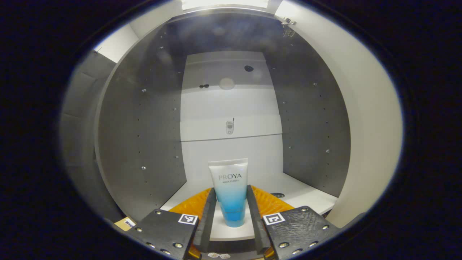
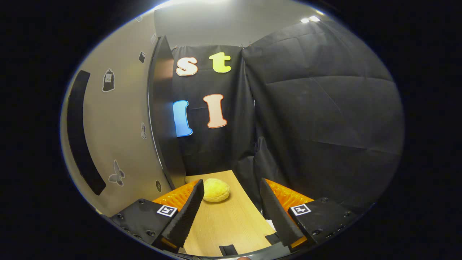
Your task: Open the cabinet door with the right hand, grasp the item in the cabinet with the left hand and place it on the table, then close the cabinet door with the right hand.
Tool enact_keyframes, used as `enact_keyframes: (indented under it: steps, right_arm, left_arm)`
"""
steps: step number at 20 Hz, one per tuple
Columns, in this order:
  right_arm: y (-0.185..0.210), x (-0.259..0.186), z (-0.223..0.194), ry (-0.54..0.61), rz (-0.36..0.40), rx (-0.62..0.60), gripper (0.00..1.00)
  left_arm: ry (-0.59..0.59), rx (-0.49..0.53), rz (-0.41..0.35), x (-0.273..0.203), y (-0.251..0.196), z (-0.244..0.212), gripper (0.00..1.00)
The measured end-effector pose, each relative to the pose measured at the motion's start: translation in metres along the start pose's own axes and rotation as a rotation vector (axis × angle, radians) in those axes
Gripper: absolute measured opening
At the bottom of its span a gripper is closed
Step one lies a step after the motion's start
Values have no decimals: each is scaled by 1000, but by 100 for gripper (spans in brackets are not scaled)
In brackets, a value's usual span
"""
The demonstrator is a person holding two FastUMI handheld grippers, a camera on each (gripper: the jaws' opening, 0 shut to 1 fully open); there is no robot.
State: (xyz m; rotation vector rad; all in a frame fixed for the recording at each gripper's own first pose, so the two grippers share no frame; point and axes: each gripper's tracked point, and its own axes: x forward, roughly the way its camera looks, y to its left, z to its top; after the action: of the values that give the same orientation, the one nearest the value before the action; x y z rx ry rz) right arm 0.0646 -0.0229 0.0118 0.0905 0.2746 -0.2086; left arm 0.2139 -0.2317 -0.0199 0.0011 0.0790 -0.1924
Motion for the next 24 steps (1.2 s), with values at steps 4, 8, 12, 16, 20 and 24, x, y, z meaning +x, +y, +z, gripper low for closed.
enact_keyframes:
  steps: [4, 8, 12, 16, 20, 24]
  right_arm:
    - [5, 2, 1, -5, 31, 5, 93]
    - [10, 3, 3, -17, 72, -1, 93]
    - [17, 6, 5, -17, 122, -3, 98]
    - [30, 6, 7, -22, 185, -21, 98]
    - [40, 5, 9, -24, 236, -29, 93]
    - [44, 3, 9, -32, 263, -41, 98]
  left_arm:
    - [-20, -29, -8, -14, 3, 7, 49]
    - [-61, -8, -2, -38, 11, 16, 49]
    - [-66, -11, 7, -72, 21, 9, 50]
    - [-48, 9, 45, -106, 37, -8, 50]
    - [-16, -2, 72, -139, 54, -35, 48]
    - [7, -14, 102, -166, 74, -66, 49]
